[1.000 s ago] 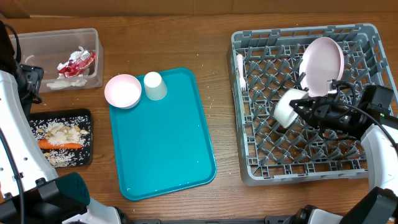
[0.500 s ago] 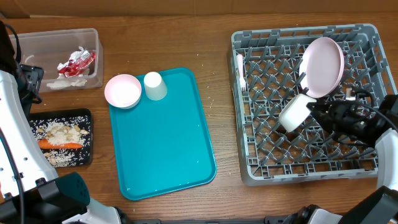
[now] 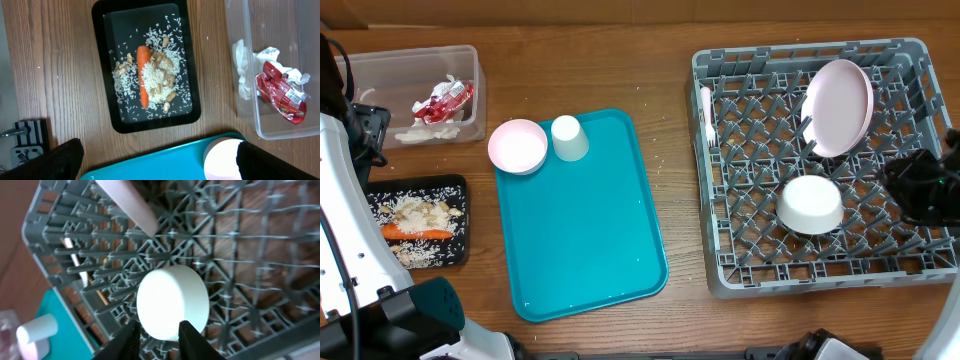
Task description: Sort waste into correct bins and load items into the dishwasher rack
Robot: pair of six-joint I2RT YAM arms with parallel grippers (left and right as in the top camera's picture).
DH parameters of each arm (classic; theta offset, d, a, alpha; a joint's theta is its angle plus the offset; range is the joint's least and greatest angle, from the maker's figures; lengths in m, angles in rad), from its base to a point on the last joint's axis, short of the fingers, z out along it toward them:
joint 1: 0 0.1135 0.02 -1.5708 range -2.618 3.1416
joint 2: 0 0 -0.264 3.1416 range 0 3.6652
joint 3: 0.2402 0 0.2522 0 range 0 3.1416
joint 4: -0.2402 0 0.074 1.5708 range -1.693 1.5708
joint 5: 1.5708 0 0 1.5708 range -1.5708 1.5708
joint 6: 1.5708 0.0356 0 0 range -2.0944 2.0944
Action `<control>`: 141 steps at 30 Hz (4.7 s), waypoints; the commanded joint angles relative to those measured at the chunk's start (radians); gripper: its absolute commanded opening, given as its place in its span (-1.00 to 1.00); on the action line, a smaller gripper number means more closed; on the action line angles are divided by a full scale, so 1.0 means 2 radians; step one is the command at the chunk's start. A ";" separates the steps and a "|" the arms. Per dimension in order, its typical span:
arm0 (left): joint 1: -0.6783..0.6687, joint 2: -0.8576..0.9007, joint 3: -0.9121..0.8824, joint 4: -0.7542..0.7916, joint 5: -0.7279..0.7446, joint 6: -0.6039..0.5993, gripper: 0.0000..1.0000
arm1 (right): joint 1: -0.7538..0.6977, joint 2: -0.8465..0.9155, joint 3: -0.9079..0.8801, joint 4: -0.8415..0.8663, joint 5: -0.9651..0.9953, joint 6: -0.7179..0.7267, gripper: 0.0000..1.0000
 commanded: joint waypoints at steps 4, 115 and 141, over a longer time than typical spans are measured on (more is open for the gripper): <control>-0.003 0.004 -0.002 -0.001 -0.011 -0.010 1.00 | 0.045 -0.016 0.011 -0.004 0.037 0.008 0.07; -0.210 0.246 -0.026 0.091 0.178 0.507 0.50 | 0.446 0.048 -0.052 0.269 0.010 0.059 1.00; -0.241 0.246 -0.109 0.189 0.085 0.509 0.51 | 0.446 0.048 -0.052 0.269 0.010 0.058 1.00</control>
